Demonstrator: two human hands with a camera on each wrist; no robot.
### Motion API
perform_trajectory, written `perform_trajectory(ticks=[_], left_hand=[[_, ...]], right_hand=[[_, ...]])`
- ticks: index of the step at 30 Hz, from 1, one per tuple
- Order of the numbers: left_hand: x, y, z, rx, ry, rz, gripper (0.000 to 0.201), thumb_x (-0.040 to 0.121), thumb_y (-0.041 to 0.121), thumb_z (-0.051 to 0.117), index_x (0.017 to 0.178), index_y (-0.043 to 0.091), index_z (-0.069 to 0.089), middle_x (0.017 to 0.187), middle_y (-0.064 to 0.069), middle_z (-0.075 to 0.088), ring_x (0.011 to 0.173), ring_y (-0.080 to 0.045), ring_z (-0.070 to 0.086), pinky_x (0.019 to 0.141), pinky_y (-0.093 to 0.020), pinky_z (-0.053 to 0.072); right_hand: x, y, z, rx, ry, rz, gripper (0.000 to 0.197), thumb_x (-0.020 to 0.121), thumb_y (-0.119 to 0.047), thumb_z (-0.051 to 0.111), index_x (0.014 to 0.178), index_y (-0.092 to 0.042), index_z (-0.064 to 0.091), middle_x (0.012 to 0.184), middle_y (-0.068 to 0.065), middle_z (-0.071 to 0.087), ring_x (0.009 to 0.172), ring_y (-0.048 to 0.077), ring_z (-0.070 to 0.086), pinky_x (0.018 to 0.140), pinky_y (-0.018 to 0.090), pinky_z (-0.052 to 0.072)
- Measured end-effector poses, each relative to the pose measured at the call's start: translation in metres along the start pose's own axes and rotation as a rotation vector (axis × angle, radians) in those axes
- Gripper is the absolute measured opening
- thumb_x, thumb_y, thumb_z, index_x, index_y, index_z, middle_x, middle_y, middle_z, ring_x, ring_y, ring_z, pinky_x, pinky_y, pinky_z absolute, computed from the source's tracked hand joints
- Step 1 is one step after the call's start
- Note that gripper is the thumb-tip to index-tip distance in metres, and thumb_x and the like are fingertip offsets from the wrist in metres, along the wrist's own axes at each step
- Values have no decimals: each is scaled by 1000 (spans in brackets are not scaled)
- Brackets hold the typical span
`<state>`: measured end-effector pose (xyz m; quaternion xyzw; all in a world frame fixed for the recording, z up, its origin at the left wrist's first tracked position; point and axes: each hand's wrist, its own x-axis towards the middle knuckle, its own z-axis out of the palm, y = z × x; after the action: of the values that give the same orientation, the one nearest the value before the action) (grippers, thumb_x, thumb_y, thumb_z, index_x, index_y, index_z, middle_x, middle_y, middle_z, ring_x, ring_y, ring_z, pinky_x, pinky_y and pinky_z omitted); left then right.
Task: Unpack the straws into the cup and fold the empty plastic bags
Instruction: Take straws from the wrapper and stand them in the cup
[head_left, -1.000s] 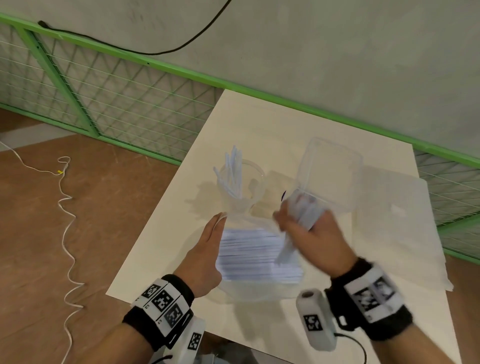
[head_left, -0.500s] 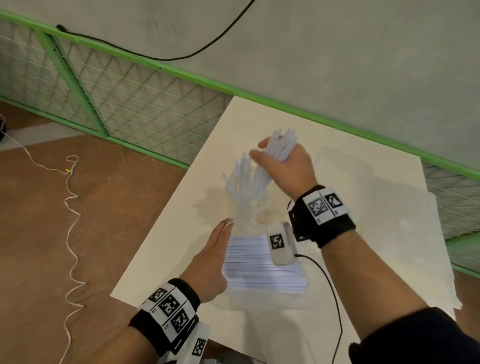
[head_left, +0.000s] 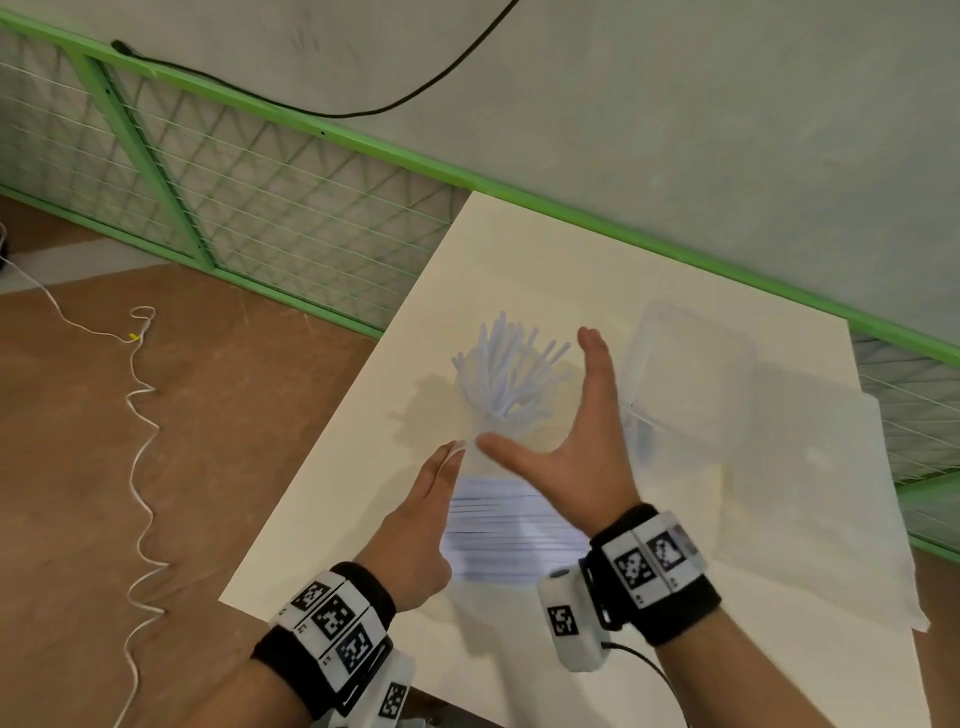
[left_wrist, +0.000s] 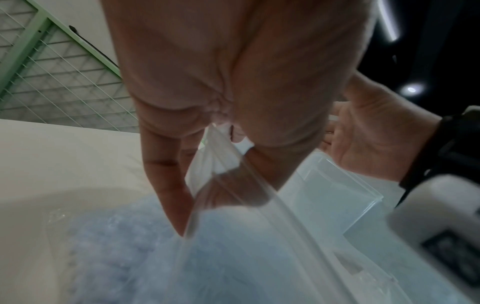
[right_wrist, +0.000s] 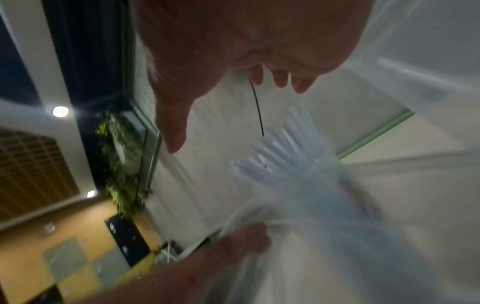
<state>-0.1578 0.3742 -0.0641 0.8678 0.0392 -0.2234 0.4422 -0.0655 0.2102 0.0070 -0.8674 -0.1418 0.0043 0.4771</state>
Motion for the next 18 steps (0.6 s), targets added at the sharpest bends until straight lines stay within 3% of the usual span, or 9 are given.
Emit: perform_trajectory(ticks=[2,4,6,8,13,18], left_hand=[[1,1,-1,17,0,-9,114,71,-10,54,152,40,-10,150,37,-21,109,-21,59,70,-30,57],[2,-1,-1,29,-14,-29,114,74,-10,54,152,38,-13,149,36,-25,111,-20,59,73,-29,57],[2,-1,-1,24,-20,-27,113,76,-10,53,151,38,-15,148,36,-28,116,-18,56,73,-24,55],[2,-2,0,5,-23,-10,112,76,-11,52,151,40,-14,149,37,-27,121,-15,52,71,-19,52],[2,-4,-1,-13,-31,-7,113,74,-13,49,151,42,-11,150,38,-23,114,-19,57,80,-34,57],[1,-6,0,-1,-18,1,113,74,-13,50,151,41,-12,151,35,-23,112,-18,58,77,-31,57]], right_hand=[[1,8,12,-106,-14,-63,129,57,-74,74,154,-24,6,164,-6,0,151,11,-1,122,47,15],[12,16,21,-205,-1,-102,130,57,-76,73,154,-20,6,164,1,1,151,18,-2,121,52,12],[26,22,25,-242,4,-88,129,57,-73,76,154,-21,9,162,-1,4,151,19,0,120,53,13],[42,24,27,-238,14,-72,125,57,-68,80,153,-23,13,161,-2,8,150,17,4,120,51,17],[80,19,34,-213,-61,-110,110,64,-60,81,151,-29,21,161,0,17,148,14,16,119,39,22],[95,17,43,-349,-210,-235,85,73,-53,76,144,-33,35,151,-5,37,135,18,37,110,32,32]])
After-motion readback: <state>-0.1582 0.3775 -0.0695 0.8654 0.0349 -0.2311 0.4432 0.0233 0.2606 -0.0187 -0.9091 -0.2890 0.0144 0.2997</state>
